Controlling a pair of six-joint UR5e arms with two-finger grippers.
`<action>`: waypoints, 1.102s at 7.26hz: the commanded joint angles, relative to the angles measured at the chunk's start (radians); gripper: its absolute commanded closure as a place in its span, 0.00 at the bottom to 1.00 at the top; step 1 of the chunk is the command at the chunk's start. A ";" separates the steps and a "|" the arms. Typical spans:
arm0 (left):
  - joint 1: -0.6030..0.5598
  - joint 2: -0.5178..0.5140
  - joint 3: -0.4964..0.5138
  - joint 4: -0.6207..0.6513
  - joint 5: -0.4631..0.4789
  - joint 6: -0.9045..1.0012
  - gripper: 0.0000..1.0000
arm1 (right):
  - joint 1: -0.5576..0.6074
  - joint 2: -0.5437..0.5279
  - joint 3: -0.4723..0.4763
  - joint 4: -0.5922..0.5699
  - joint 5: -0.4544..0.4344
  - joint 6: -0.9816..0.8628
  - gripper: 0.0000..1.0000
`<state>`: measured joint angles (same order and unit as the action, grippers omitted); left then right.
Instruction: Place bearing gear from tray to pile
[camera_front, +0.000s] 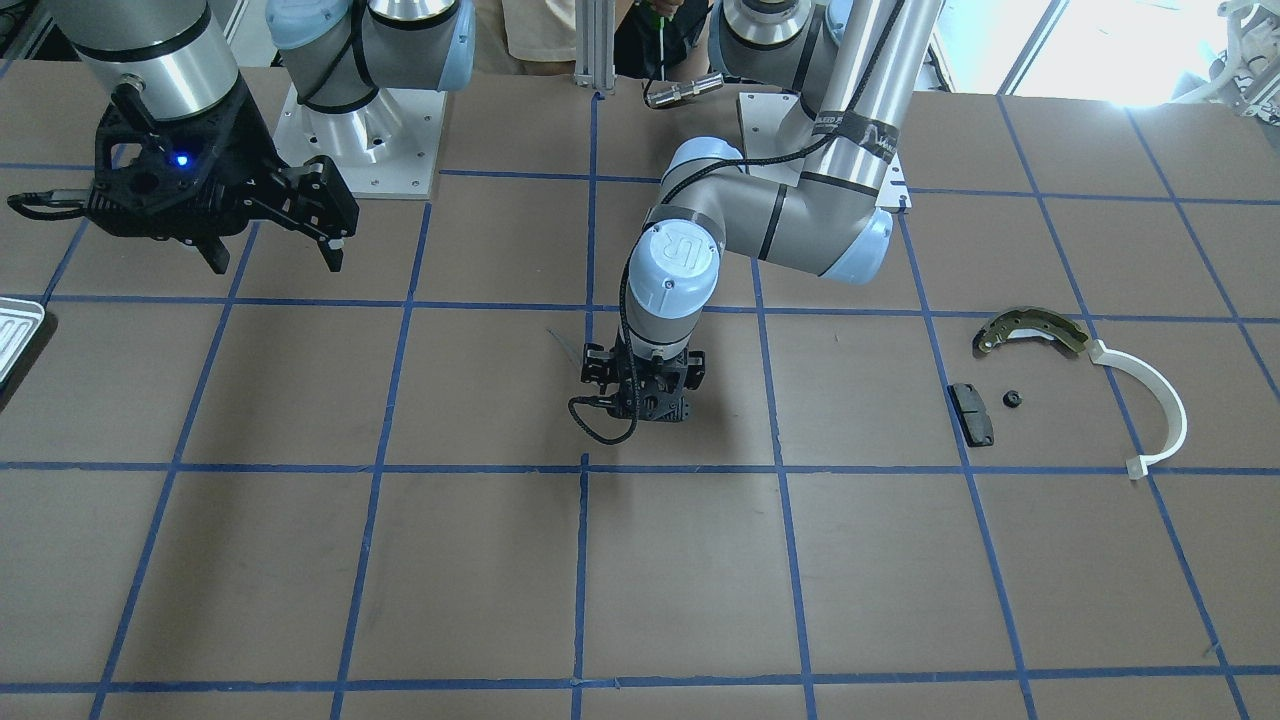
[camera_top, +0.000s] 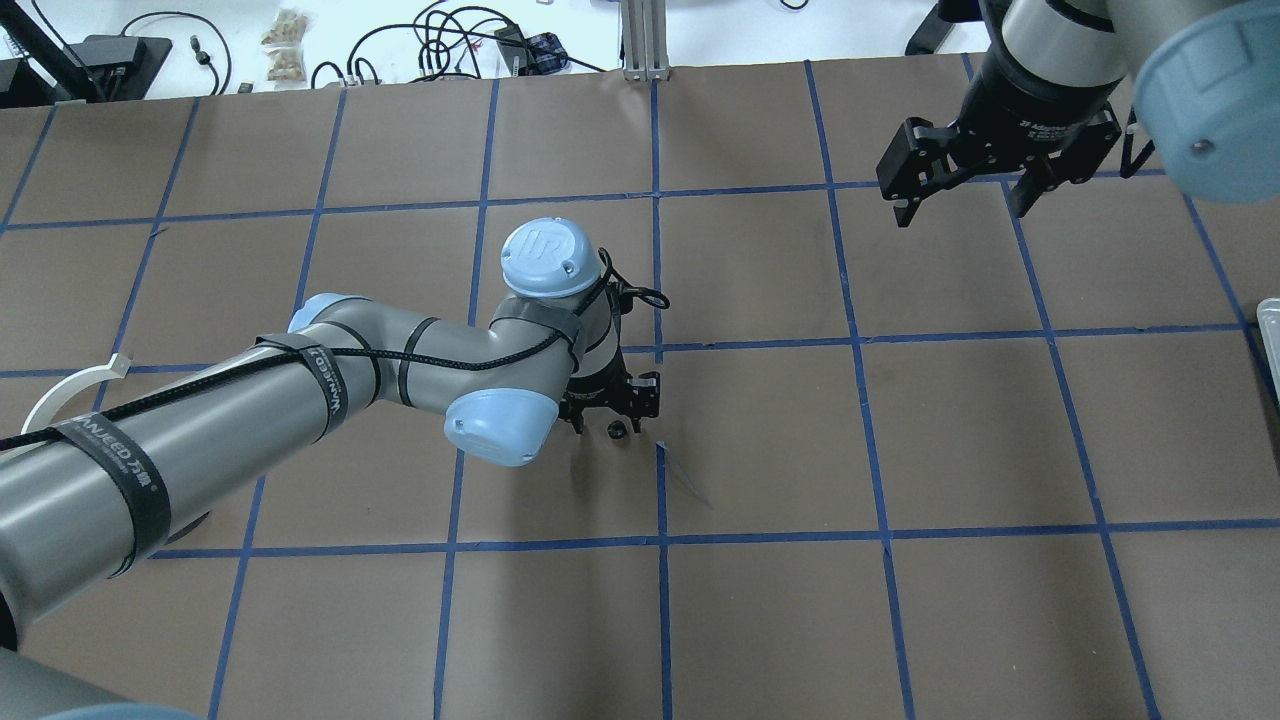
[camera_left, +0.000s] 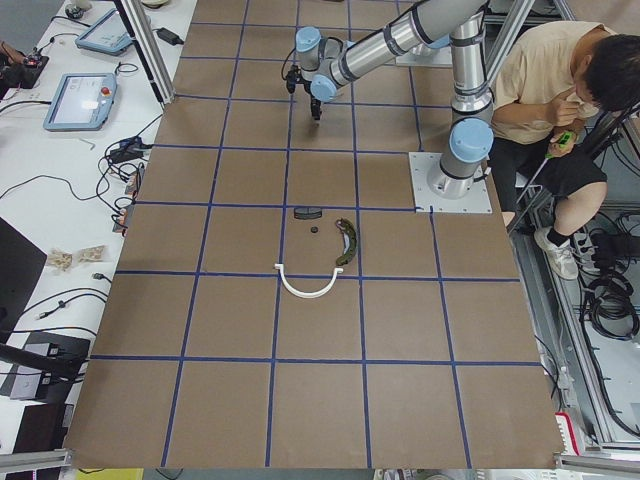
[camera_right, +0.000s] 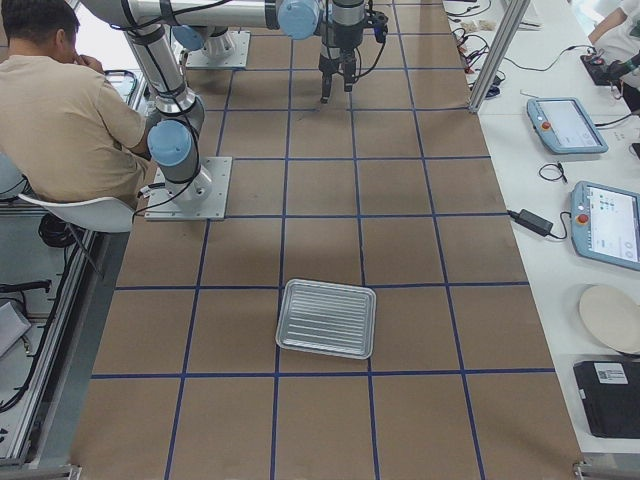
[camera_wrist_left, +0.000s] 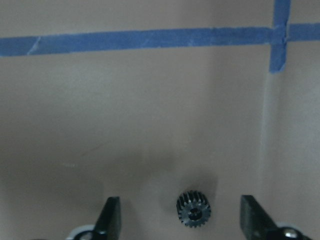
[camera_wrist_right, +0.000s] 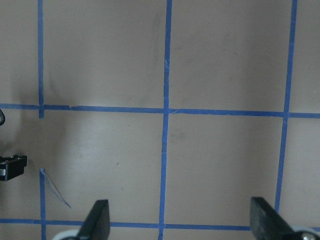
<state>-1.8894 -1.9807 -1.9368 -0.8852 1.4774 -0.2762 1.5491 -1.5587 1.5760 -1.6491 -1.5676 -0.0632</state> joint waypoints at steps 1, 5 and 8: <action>0.000 -0.001 0.001 0.000 -0.002 0.000 0.51 | 0.003 0.054 -0.066 0.003 -0.002 0.002 0.00; 0.004 0.006 0.009 0.000 0.003 0.003 1.00 | 0.005 0.046 -0.053 -0.014 0.000 0.009 0.00; 0.080 0.051 0.053 -0.087 0.012 0.082 1.00 | 0.005 0.046 -0.050 -0.015 0.001 0.016 0.00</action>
<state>-1.8486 -1.9431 -1.9056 -0.9215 1.4837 -0.2431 1.5539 -1.5124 1.5257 -1.6639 -1.5671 -0.0502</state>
